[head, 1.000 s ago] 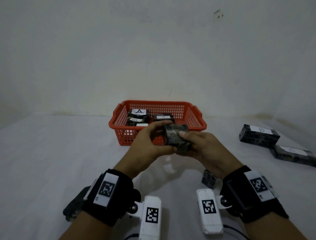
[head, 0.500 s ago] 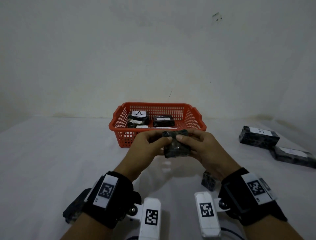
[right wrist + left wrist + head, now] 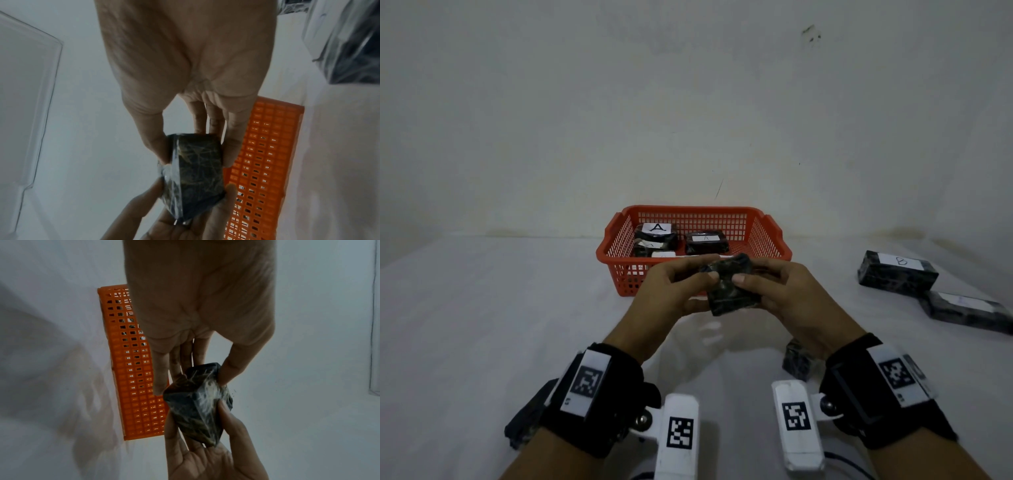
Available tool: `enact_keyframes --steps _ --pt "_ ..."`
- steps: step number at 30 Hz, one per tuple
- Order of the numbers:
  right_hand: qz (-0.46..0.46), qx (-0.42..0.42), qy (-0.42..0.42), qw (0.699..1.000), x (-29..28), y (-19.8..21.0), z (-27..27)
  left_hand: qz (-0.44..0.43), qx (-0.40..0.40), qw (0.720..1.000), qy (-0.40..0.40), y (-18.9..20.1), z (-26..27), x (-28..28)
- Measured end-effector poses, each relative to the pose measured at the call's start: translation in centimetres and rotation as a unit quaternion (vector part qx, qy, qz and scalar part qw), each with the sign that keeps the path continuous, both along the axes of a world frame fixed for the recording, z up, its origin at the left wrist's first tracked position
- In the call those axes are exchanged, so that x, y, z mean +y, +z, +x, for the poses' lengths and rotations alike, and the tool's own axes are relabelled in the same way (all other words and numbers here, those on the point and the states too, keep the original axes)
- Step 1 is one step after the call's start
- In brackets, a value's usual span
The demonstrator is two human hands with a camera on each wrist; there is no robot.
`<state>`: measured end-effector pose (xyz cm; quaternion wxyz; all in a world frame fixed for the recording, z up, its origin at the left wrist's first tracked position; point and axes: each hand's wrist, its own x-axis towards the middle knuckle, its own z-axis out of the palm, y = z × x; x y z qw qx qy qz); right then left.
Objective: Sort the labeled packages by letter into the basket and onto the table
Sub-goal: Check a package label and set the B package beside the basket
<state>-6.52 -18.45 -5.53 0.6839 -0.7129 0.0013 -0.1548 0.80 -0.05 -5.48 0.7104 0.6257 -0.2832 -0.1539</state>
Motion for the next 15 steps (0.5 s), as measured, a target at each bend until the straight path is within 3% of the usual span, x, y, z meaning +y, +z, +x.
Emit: enact_keyframes --steps 8,15 --pt "-0.042 -0.027 -0.022 0.999 -0.7 0.4 -0.3 0.077 -0.079 0.994 -0.007 0.4 0.1 0.5" --pt "0.026 0.020 0.009 0.999 -0.7 1.0 -0.8 0.058 -0.113 0.992 0.007 0.2 -0.1 0.3"
